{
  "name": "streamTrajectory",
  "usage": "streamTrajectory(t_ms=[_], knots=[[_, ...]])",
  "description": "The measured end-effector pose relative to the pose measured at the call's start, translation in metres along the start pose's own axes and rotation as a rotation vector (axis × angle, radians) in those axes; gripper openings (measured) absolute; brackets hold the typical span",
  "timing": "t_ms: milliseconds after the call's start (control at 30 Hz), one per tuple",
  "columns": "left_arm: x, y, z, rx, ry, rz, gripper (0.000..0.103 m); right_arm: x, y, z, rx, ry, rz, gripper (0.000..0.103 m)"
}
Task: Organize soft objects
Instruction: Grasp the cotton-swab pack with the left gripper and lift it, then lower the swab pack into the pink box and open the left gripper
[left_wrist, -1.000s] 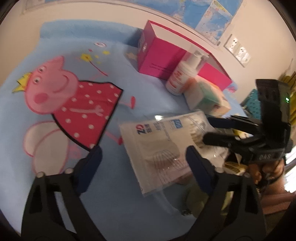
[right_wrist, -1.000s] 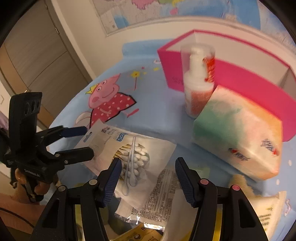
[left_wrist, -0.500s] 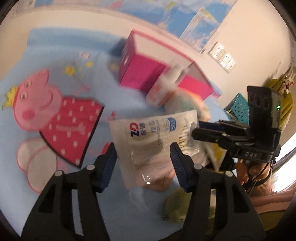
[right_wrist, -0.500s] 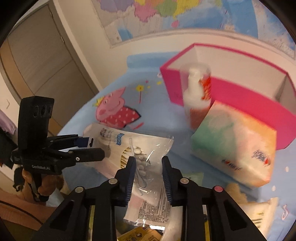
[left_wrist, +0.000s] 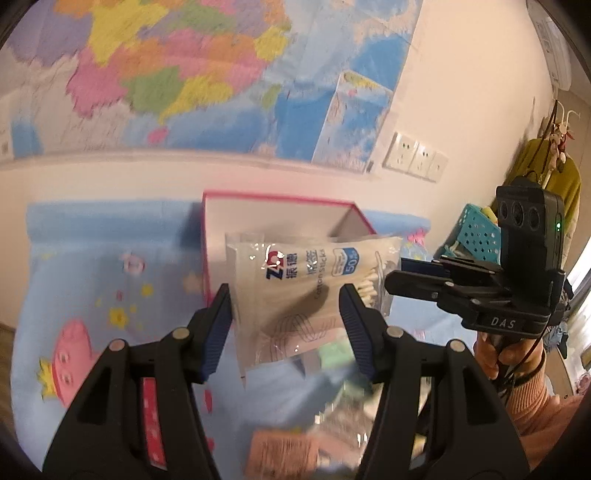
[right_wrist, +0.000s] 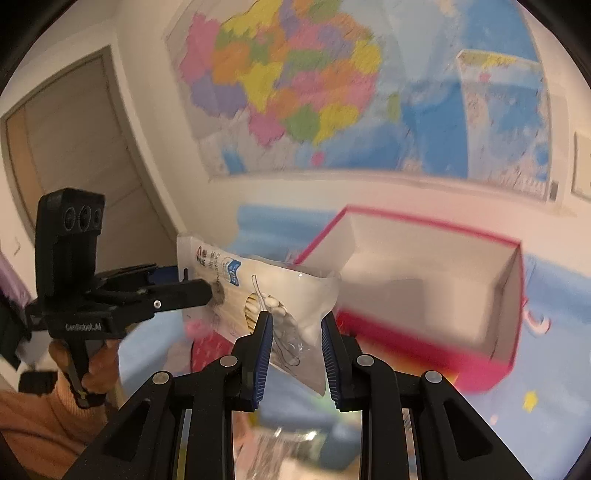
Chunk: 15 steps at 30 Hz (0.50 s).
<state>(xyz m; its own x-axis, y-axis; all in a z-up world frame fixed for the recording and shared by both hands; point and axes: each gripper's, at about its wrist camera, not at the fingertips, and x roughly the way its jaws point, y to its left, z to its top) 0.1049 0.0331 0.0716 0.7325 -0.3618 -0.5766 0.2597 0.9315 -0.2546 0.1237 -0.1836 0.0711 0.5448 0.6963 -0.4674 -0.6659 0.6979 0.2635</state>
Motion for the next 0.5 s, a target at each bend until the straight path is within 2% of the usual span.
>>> streamTrajectory(t_ms=[100,200,300,500], knots=[[0.015,0.005,0.021,0.004,0.003,0.018,0.06,0.013,-0.02,0.018,0.03,-0.008,-0.001,0.026],[0.042,0.013,0.032,-0.019,0.047,0.043,0.06,0.035,-0.036,0.029,0.054,0.012,-0.021,0.026],[0.073,0.02,0.033,-0.036,0.106,0.079,0.06,0.054,-0.058,0.033,0.098,0.049,-0.012,0.026],[0.116,0.034,0.029,-0.069,0.195,0.104,0.06,0.094,-0.089,0.024,0.172,0.138,-0.026,0.026]])
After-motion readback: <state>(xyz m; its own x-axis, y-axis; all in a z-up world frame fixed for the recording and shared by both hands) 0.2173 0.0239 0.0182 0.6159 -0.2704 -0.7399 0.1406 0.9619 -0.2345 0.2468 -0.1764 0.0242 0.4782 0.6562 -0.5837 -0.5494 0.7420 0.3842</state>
